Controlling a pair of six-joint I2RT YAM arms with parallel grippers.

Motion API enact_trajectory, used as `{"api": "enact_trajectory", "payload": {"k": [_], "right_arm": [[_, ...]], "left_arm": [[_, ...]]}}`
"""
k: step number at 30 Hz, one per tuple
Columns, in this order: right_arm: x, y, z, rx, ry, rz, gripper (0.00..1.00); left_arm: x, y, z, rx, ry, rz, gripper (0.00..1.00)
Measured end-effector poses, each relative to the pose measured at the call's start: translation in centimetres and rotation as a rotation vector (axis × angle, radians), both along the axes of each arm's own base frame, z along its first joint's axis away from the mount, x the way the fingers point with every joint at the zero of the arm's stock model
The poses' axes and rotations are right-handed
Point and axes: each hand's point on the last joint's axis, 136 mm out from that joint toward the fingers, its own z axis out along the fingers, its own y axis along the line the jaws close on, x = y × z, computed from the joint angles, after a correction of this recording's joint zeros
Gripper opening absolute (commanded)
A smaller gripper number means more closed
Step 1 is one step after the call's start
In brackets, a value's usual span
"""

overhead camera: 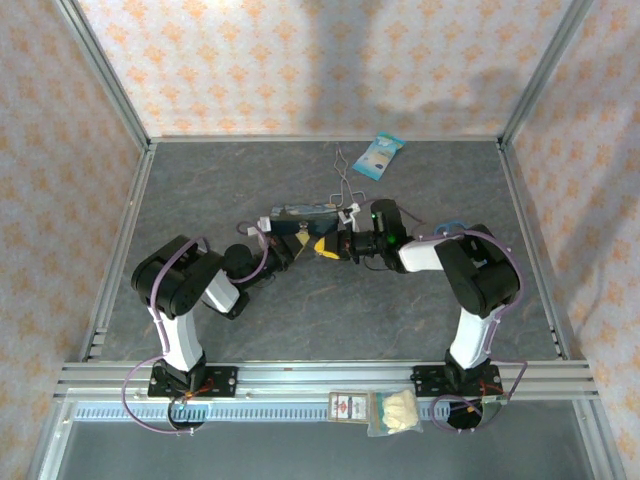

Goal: Unlock a padlock with a key

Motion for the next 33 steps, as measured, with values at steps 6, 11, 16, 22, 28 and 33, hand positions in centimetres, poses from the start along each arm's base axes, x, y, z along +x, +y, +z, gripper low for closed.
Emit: {"api": "enact_trajectory", "payload": {"k": [6, 11, 16, 22, 28, 33], "right_arm": [[0.0, -0.1, -0.2, -0.009, 0.003, -0.006, 0.00], [0.1, -0.1, 0.0, 0.007, 0.080, -0.033, 0.00], [-0.4, -0.4, 0.7, 0.052, 0.222, -0.085, 0.00], [-0.4, -0.5, 1.3, 0.089, 0.387, -0.126, 0.00], [-0.3, -0.7, 1.1, 0.057, 0.362, -0.148, 0.16], [0.7, -1.2, 1.8, -0.031, 0.196, -0.202, 0.42]], "left_arm": [[0.0, 0.0, 0.1, 0.020, -0.020, -0.001, 0.00], [0.0, 0.1, 0.4, 0.051, -0.047, 0.000, 0.00], [-0.3, -0.2, 0.5, 0.036, -0.053, -0.023, 0.00], [-0.4, -0.3, 0.6, 0.016, -0.057, -0.027, 0.00], [-0.4, -0.2, 0.5, 0.015, -0.055, -0.019, 0.00], [-0.7, -0.5, 0.2, 0.010, -0.034, -0.023, 0.00]]}}
